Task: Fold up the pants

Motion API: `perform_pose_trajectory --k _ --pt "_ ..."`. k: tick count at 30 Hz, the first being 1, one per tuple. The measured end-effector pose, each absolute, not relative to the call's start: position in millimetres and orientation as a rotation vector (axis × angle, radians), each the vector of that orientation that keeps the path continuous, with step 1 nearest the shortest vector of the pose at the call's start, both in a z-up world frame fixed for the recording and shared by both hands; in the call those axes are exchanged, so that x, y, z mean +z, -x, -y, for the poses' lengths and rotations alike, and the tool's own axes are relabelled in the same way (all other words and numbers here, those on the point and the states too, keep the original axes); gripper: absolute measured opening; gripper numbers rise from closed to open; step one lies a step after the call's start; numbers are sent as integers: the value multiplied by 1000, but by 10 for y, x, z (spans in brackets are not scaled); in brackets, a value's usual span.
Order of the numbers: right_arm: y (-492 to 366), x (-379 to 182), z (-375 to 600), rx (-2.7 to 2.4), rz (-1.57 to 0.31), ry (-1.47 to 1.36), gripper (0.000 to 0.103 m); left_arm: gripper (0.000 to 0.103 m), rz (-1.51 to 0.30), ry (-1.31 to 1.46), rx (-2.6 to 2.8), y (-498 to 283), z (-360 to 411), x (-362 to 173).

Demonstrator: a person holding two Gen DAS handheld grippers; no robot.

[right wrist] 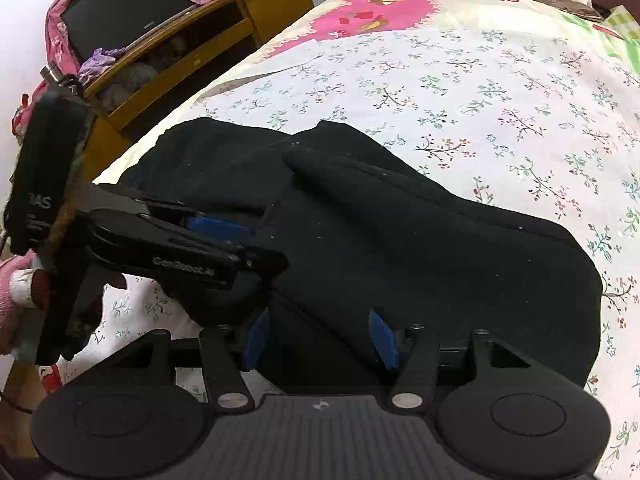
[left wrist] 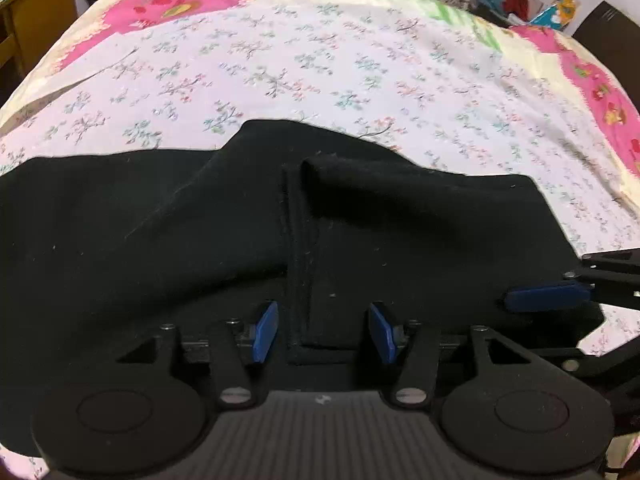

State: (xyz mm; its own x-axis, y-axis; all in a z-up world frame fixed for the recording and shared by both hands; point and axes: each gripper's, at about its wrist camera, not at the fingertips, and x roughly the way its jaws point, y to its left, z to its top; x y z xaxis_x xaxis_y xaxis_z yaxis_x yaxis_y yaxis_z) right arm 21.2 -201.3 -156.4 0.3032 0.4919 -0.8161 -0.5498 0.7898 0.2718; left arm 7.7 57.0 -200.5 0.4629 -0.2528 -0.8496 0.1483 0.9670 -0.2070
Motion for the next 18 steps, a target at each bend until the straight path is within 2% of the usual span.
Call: perform_pose_trajectory --k 6,15,18 --pt "-219 -1599 2049 674 -1069 50 41 55 -1080 91 -192 -184 -511 -2086" --pt "-240 -1637 2148 646 -1083 11 42 54 -1079 71 -196 -246 -371 -2104" --pt "-240 -1629 2177 639 -1080 16 42 46 -1098 119 -208 -274 -448 -2101"
